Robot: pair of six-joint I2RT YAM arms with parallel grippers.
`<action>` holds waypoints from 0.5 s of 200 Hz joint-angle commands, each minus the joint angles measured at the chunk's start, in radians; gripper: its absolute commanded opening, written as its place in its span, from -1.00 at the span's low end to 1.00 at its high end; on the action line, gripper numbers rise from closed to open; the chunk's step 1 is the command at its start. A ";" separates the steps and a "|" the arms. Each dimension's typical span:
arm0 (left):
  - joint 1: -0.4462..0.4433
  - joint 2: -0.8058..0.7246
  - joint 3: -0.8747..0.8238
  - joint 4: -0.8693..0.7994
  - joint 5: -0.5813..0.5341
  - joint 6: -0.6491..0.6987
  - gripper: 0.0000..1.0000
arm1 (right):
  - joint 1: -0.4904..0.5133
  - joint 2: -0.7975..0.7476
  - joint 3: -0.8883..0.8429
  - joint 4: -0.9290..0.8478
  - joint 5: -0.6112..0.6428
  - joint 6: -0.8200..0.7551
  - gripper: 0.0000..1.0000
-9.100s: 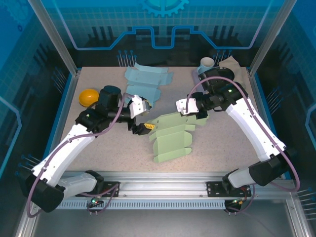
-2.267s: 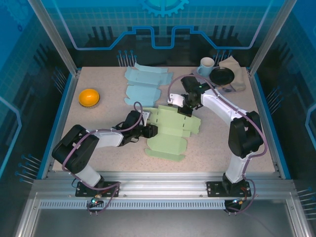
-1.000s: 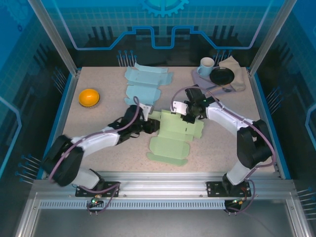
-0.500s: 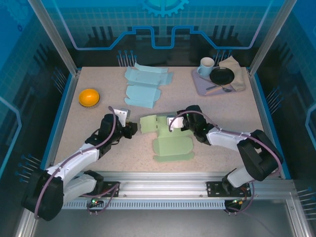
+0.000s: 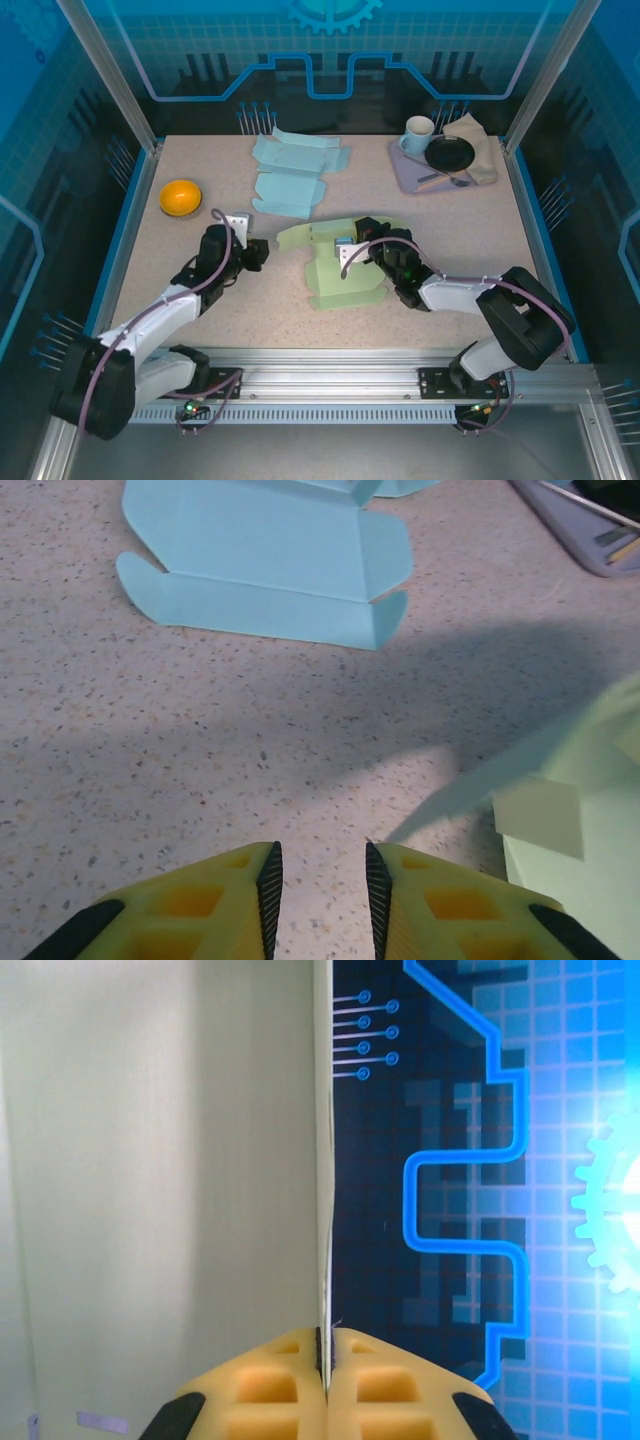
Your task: Fold the paper box
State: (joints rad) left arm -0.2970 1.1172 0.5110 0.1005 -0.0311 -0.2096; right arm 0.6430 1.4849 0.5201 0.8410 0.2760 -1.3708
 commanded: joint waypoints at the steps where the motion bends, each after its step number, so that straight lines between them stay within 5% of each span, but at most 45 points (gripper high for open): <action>1: 0.011 0.069 0.099 -0.059 -0.065 0.015 -0.39 | 0.024 0.022 -0.022 0.104 -0.010 -0.027 -1.00; 100: 0.031 0.221 0.173 -0.103 0.140 -0.054 -0.36 | 0.071 0.164 -0.065 0.214 0.051 -0.002 -1.00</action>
State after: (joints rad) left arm -0.2718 1.3117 0.6502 0.0338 0.0181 -0.2306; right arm 0.6941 1.6272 0.4706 0.9890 0.3122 -1.3769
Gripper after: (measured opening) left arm 0.314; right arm 0.044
